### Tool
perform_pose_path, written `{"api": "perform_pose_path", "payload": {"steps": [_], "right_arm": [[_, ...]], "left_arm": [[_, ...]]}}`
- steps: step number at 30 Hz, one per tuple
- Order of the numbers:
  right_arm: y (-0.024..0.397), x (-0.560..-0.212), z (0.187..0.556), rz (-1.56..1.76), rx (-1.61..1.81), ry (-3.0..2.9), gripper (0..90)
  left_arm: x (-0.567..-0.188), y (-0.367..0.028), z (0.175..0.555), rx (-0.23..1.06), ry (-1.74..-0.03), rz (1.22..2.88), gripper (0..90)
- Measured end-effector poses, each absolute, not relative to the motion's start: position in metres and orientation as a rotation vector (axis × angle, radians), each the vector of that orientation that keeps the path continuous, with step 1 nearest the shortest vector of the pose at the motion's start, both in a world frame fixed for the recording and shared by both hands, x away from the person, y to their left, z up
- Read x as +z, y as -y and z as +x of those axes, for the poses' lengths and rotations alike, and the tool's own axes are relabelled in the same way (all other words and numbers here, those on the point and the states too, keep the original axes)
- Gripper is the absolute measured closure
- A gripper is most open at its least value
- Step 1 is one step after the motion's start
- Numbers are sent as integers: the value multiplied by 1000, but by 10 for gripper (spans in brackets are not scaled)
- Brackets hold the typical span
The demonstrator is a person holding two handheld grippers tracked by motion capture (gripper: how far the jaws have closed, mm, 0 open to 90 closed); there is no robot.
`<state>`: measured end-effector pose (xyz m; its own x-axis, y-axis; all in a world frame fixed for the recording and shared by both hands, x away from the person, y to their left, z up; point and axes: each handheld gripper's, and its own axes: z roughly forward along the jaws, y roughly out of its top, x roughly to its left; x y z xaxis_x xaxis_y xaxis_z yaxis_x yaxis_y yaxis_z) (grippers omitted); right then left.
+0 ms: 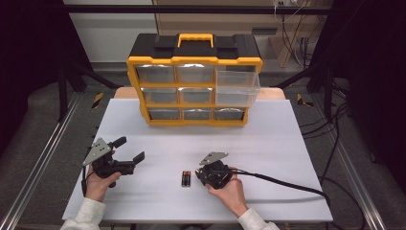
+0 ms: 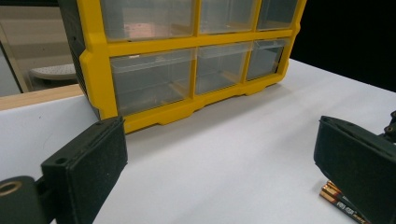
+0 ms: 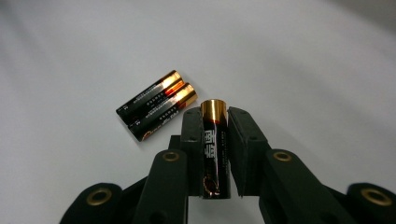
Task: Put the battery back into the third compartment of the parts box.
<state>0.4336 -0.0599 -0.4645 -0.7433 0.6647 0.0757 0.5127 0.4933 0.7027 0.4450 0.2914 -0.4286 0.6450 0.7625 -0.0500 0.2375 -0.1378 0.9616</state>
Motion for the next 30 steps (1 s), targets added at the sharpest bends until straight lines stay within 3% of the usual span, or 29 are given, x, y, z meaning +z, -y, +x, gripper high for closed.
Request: {"api": "perform_pose_path", "payload": {"steps": [30], "right_arm": [[121,-369,436,988,1329,-2321,771]], "left_arm": [[-430,-291,446,550,-833,1700,19]]}}
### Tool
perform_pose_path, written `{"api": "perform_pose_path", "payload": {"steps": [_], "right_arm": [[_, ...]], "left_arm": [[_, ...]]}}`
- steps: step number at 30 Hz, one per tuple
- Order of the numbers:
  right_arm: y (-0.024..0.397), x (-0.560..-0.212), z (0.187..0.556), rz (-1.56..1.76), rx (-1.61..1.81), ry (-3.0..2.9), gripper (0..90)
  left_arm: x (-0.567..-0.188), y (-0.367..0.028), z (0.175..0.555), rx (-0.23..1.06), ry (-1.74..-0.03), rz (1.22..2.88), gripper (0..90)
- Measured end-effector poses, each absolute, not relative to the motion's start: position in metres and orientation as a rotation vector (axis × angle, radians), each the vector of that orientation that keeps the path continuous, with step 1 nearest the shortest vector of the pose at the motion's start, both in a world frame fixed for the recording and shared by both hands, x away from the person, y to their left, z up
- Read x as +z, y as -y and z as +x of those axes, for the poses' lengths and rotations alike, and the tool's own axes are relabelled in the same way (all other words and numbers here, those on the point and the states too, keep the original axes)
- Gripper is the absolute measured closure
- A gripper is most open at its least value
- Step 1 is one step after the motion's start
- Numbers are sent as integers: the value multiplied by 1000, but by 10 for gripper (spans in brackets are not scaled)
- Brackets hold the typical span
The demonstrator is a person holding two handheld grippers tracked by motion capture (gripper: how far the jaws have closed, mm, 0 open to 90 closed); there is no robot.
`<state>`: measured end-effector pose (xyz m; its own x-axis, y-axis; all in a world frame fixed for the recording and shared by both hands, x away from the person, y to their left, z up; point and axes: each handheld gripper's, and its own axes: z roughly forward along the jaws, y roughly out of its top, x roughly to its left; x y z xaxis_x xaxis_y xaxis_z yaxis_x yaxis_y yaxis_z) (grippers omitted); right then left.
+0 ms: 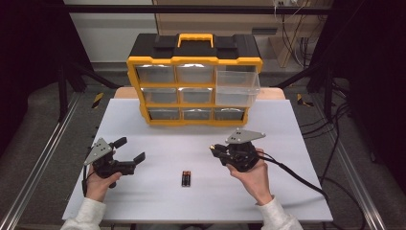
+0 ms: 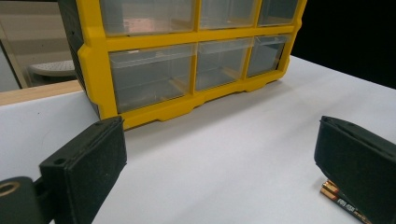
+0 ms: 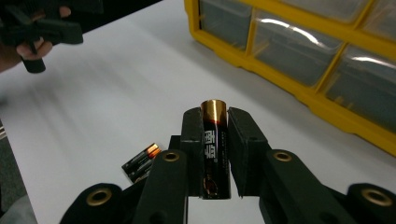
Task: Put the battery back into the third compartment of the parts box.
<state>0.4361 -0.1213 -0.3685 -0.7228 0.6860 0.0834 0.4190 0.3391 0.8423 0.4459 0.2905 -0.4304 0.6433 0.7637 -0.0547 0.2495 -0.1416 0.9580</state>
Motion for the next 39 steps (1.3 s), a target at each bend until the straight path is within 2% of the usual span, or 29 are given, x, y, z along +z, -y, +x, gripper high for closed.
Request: {"api": "perform_pose_path", "payload": {"steps": [10,27,39], "right_arm": [[148,-322,440,985,1385,-2219,771],[157,-247,454,950,1421,-2081,771],[157,-218,485,997,1397,-2012,771]], "left_arm": [[-430,-291,446,552,-834,1698,19],[-430,-291,446,554,-835,1698,19],[-430,-291,446,554,-835,1699,19]]}}
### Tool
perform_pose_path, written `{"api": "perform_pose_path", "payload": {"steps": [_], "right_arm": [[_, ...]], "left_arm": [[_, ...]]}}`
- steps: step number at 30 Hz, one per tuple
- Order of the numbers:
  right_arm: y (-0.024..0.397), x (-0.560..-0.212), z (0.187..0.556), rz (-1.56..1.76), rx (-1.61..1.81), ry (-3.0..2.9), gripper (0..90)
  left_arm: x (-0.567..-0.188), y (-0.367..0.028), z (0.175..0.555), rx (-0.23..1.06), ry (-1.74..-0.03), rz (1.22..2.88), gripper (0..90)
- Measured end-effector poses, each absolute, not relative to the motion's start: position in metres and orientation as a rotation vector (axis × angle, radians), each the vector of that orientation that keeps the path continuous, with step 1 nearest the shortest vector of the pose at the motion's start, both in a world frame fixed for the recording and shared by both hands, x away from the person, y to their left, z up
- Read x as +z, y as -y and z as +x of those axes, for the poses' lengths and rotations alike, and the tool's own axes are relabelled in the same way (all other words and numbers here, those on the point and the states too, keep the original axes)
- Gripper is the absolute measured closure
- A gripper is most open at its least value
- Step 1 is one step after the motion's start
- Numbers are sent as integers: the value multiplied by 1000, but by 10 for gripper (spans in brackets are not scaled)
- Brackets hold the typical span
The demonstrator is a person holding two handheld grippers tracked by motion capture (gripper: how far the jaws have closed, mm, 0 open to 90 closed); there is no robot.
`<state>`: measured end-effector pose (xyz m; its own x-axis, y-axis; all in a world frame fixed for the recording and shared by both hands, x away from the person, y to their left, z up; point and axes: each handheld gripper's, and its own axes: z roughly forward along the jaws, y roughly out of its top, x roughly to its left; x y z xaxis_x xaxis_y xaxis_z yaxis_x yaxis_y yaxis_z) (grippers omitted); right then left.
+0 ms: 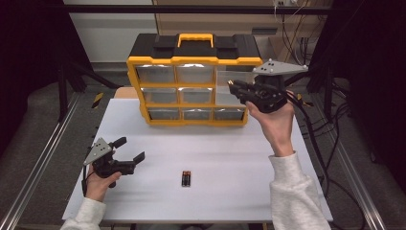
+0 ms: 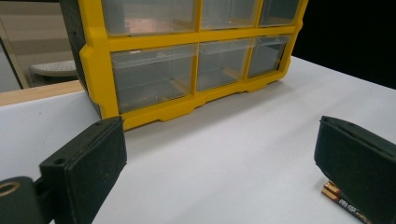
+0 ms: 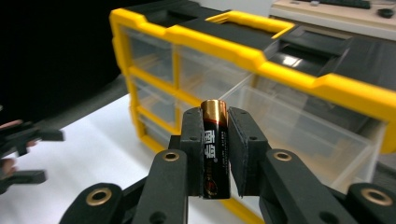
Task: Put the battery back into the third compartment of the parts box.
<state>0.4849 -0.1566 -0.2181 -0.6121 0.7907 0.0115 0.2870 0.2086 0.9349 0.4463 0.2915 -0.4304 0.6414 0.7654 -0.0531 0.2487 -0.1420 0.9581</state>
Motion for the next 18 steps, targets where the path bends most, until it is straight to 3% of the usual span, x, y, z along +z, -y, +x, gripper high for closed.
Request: {"api": "perform_pose_path", "payload": {"steps": [18], "right_arm": [[152,-220,542,1068,1258,-1971,771]], "left_arm": [[-431,-292,447,552,-834,1697,19]]}}
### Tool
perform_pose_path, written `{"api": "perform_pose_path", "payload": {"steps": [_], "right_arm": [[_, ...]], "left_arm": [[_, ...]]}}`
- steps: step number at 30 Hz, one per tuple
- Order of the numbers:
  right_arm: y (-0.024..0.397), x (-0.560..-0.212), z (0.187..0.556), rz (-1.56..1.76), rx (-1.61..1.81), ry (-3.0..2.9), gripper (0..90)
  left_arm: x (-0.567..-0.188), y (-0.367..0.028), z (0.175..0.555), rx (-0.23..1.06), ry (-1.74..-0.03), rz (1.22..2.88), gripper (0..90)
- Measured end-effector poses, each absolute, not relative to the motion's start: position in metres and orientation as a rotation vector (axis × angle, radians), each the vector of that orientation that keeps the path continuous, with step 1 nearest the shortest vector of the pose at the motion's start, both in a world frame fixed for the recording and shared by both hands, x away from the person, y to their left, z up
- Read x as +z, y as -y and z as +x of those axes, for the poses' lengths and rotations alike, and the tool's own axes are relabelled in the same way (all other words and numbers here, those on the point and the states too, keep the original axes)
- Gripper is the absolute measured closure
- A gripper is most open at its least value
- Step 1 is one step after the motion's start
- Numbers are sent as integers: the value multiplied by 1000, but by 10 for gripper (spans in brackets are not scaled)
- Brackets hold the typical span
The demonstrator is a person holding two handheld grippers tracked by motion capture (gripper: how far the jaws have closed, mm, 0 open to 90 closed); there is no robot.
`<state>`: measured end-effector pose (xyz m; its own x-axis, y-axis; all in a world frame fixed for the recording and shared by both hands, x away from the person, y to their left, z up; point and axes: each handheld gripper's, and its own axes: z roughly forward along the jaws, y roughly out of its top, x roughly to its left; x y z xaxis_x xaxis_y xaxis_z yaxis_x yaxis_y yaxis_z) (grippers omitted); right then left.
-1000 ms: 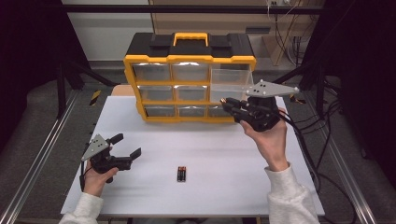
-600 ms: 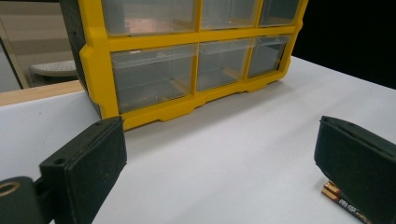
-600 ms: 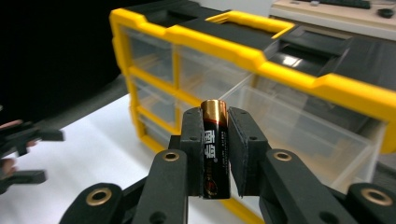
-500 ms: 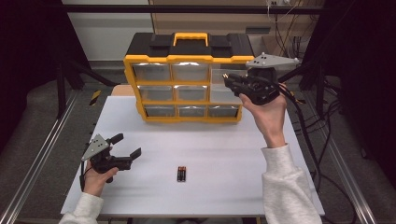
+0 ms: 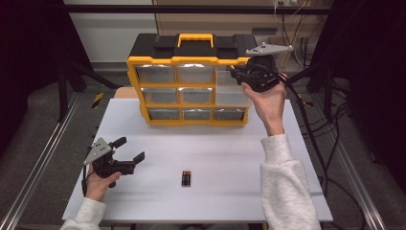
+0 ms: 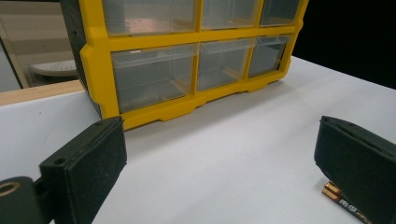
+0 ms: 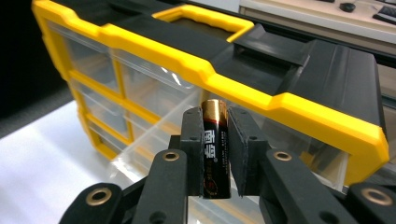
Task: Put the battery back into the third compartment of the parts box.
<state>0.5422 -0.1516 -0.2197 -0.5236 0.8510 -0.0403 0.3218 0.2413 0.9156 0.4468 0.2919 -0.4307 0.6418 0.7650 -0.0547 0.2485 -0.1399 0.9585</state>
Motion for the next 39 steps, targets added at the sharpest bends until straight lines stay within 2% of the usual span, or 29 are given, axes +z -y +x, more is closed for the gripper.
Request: {"api": "perform_pose_path", "payload": {"steps": [20,28,29,32,34,35,36,38,39], "right_arm": [[151,-237,558,1162,1134,-2063,764],[154,-235,556,1167,1131,-2044,704],[157,-231,551,1145,1170,-2003,647],[159,-227,546,1121,1216,-1972,585],[160,-223,537,1093,1268,-1936,462],[160,-221,528,1055,1301,-1913,358],[160,-221,528,1055,1301,-1913,358],[160,-220,518,1029,1336,-1873,246],[160,-220,507,1018,1375,-1852,160]], "left_arm": [[-430,-292,447,555,-834,1697,20],[-431,-292,447,554,-834,1699,20],[-431,-292,447,554,-835,1697,20],[-431,-292,447,554,-836,1697,20],[-430,-292,446,555,-835,1698,19],[-430,-292,446,557,-835,1698,20],[-430,-292,446,557,-835,1698,20],[-430,-292,446,557,-836,1697,20],[-430,-292,446,558,-838,1694,20]]}}
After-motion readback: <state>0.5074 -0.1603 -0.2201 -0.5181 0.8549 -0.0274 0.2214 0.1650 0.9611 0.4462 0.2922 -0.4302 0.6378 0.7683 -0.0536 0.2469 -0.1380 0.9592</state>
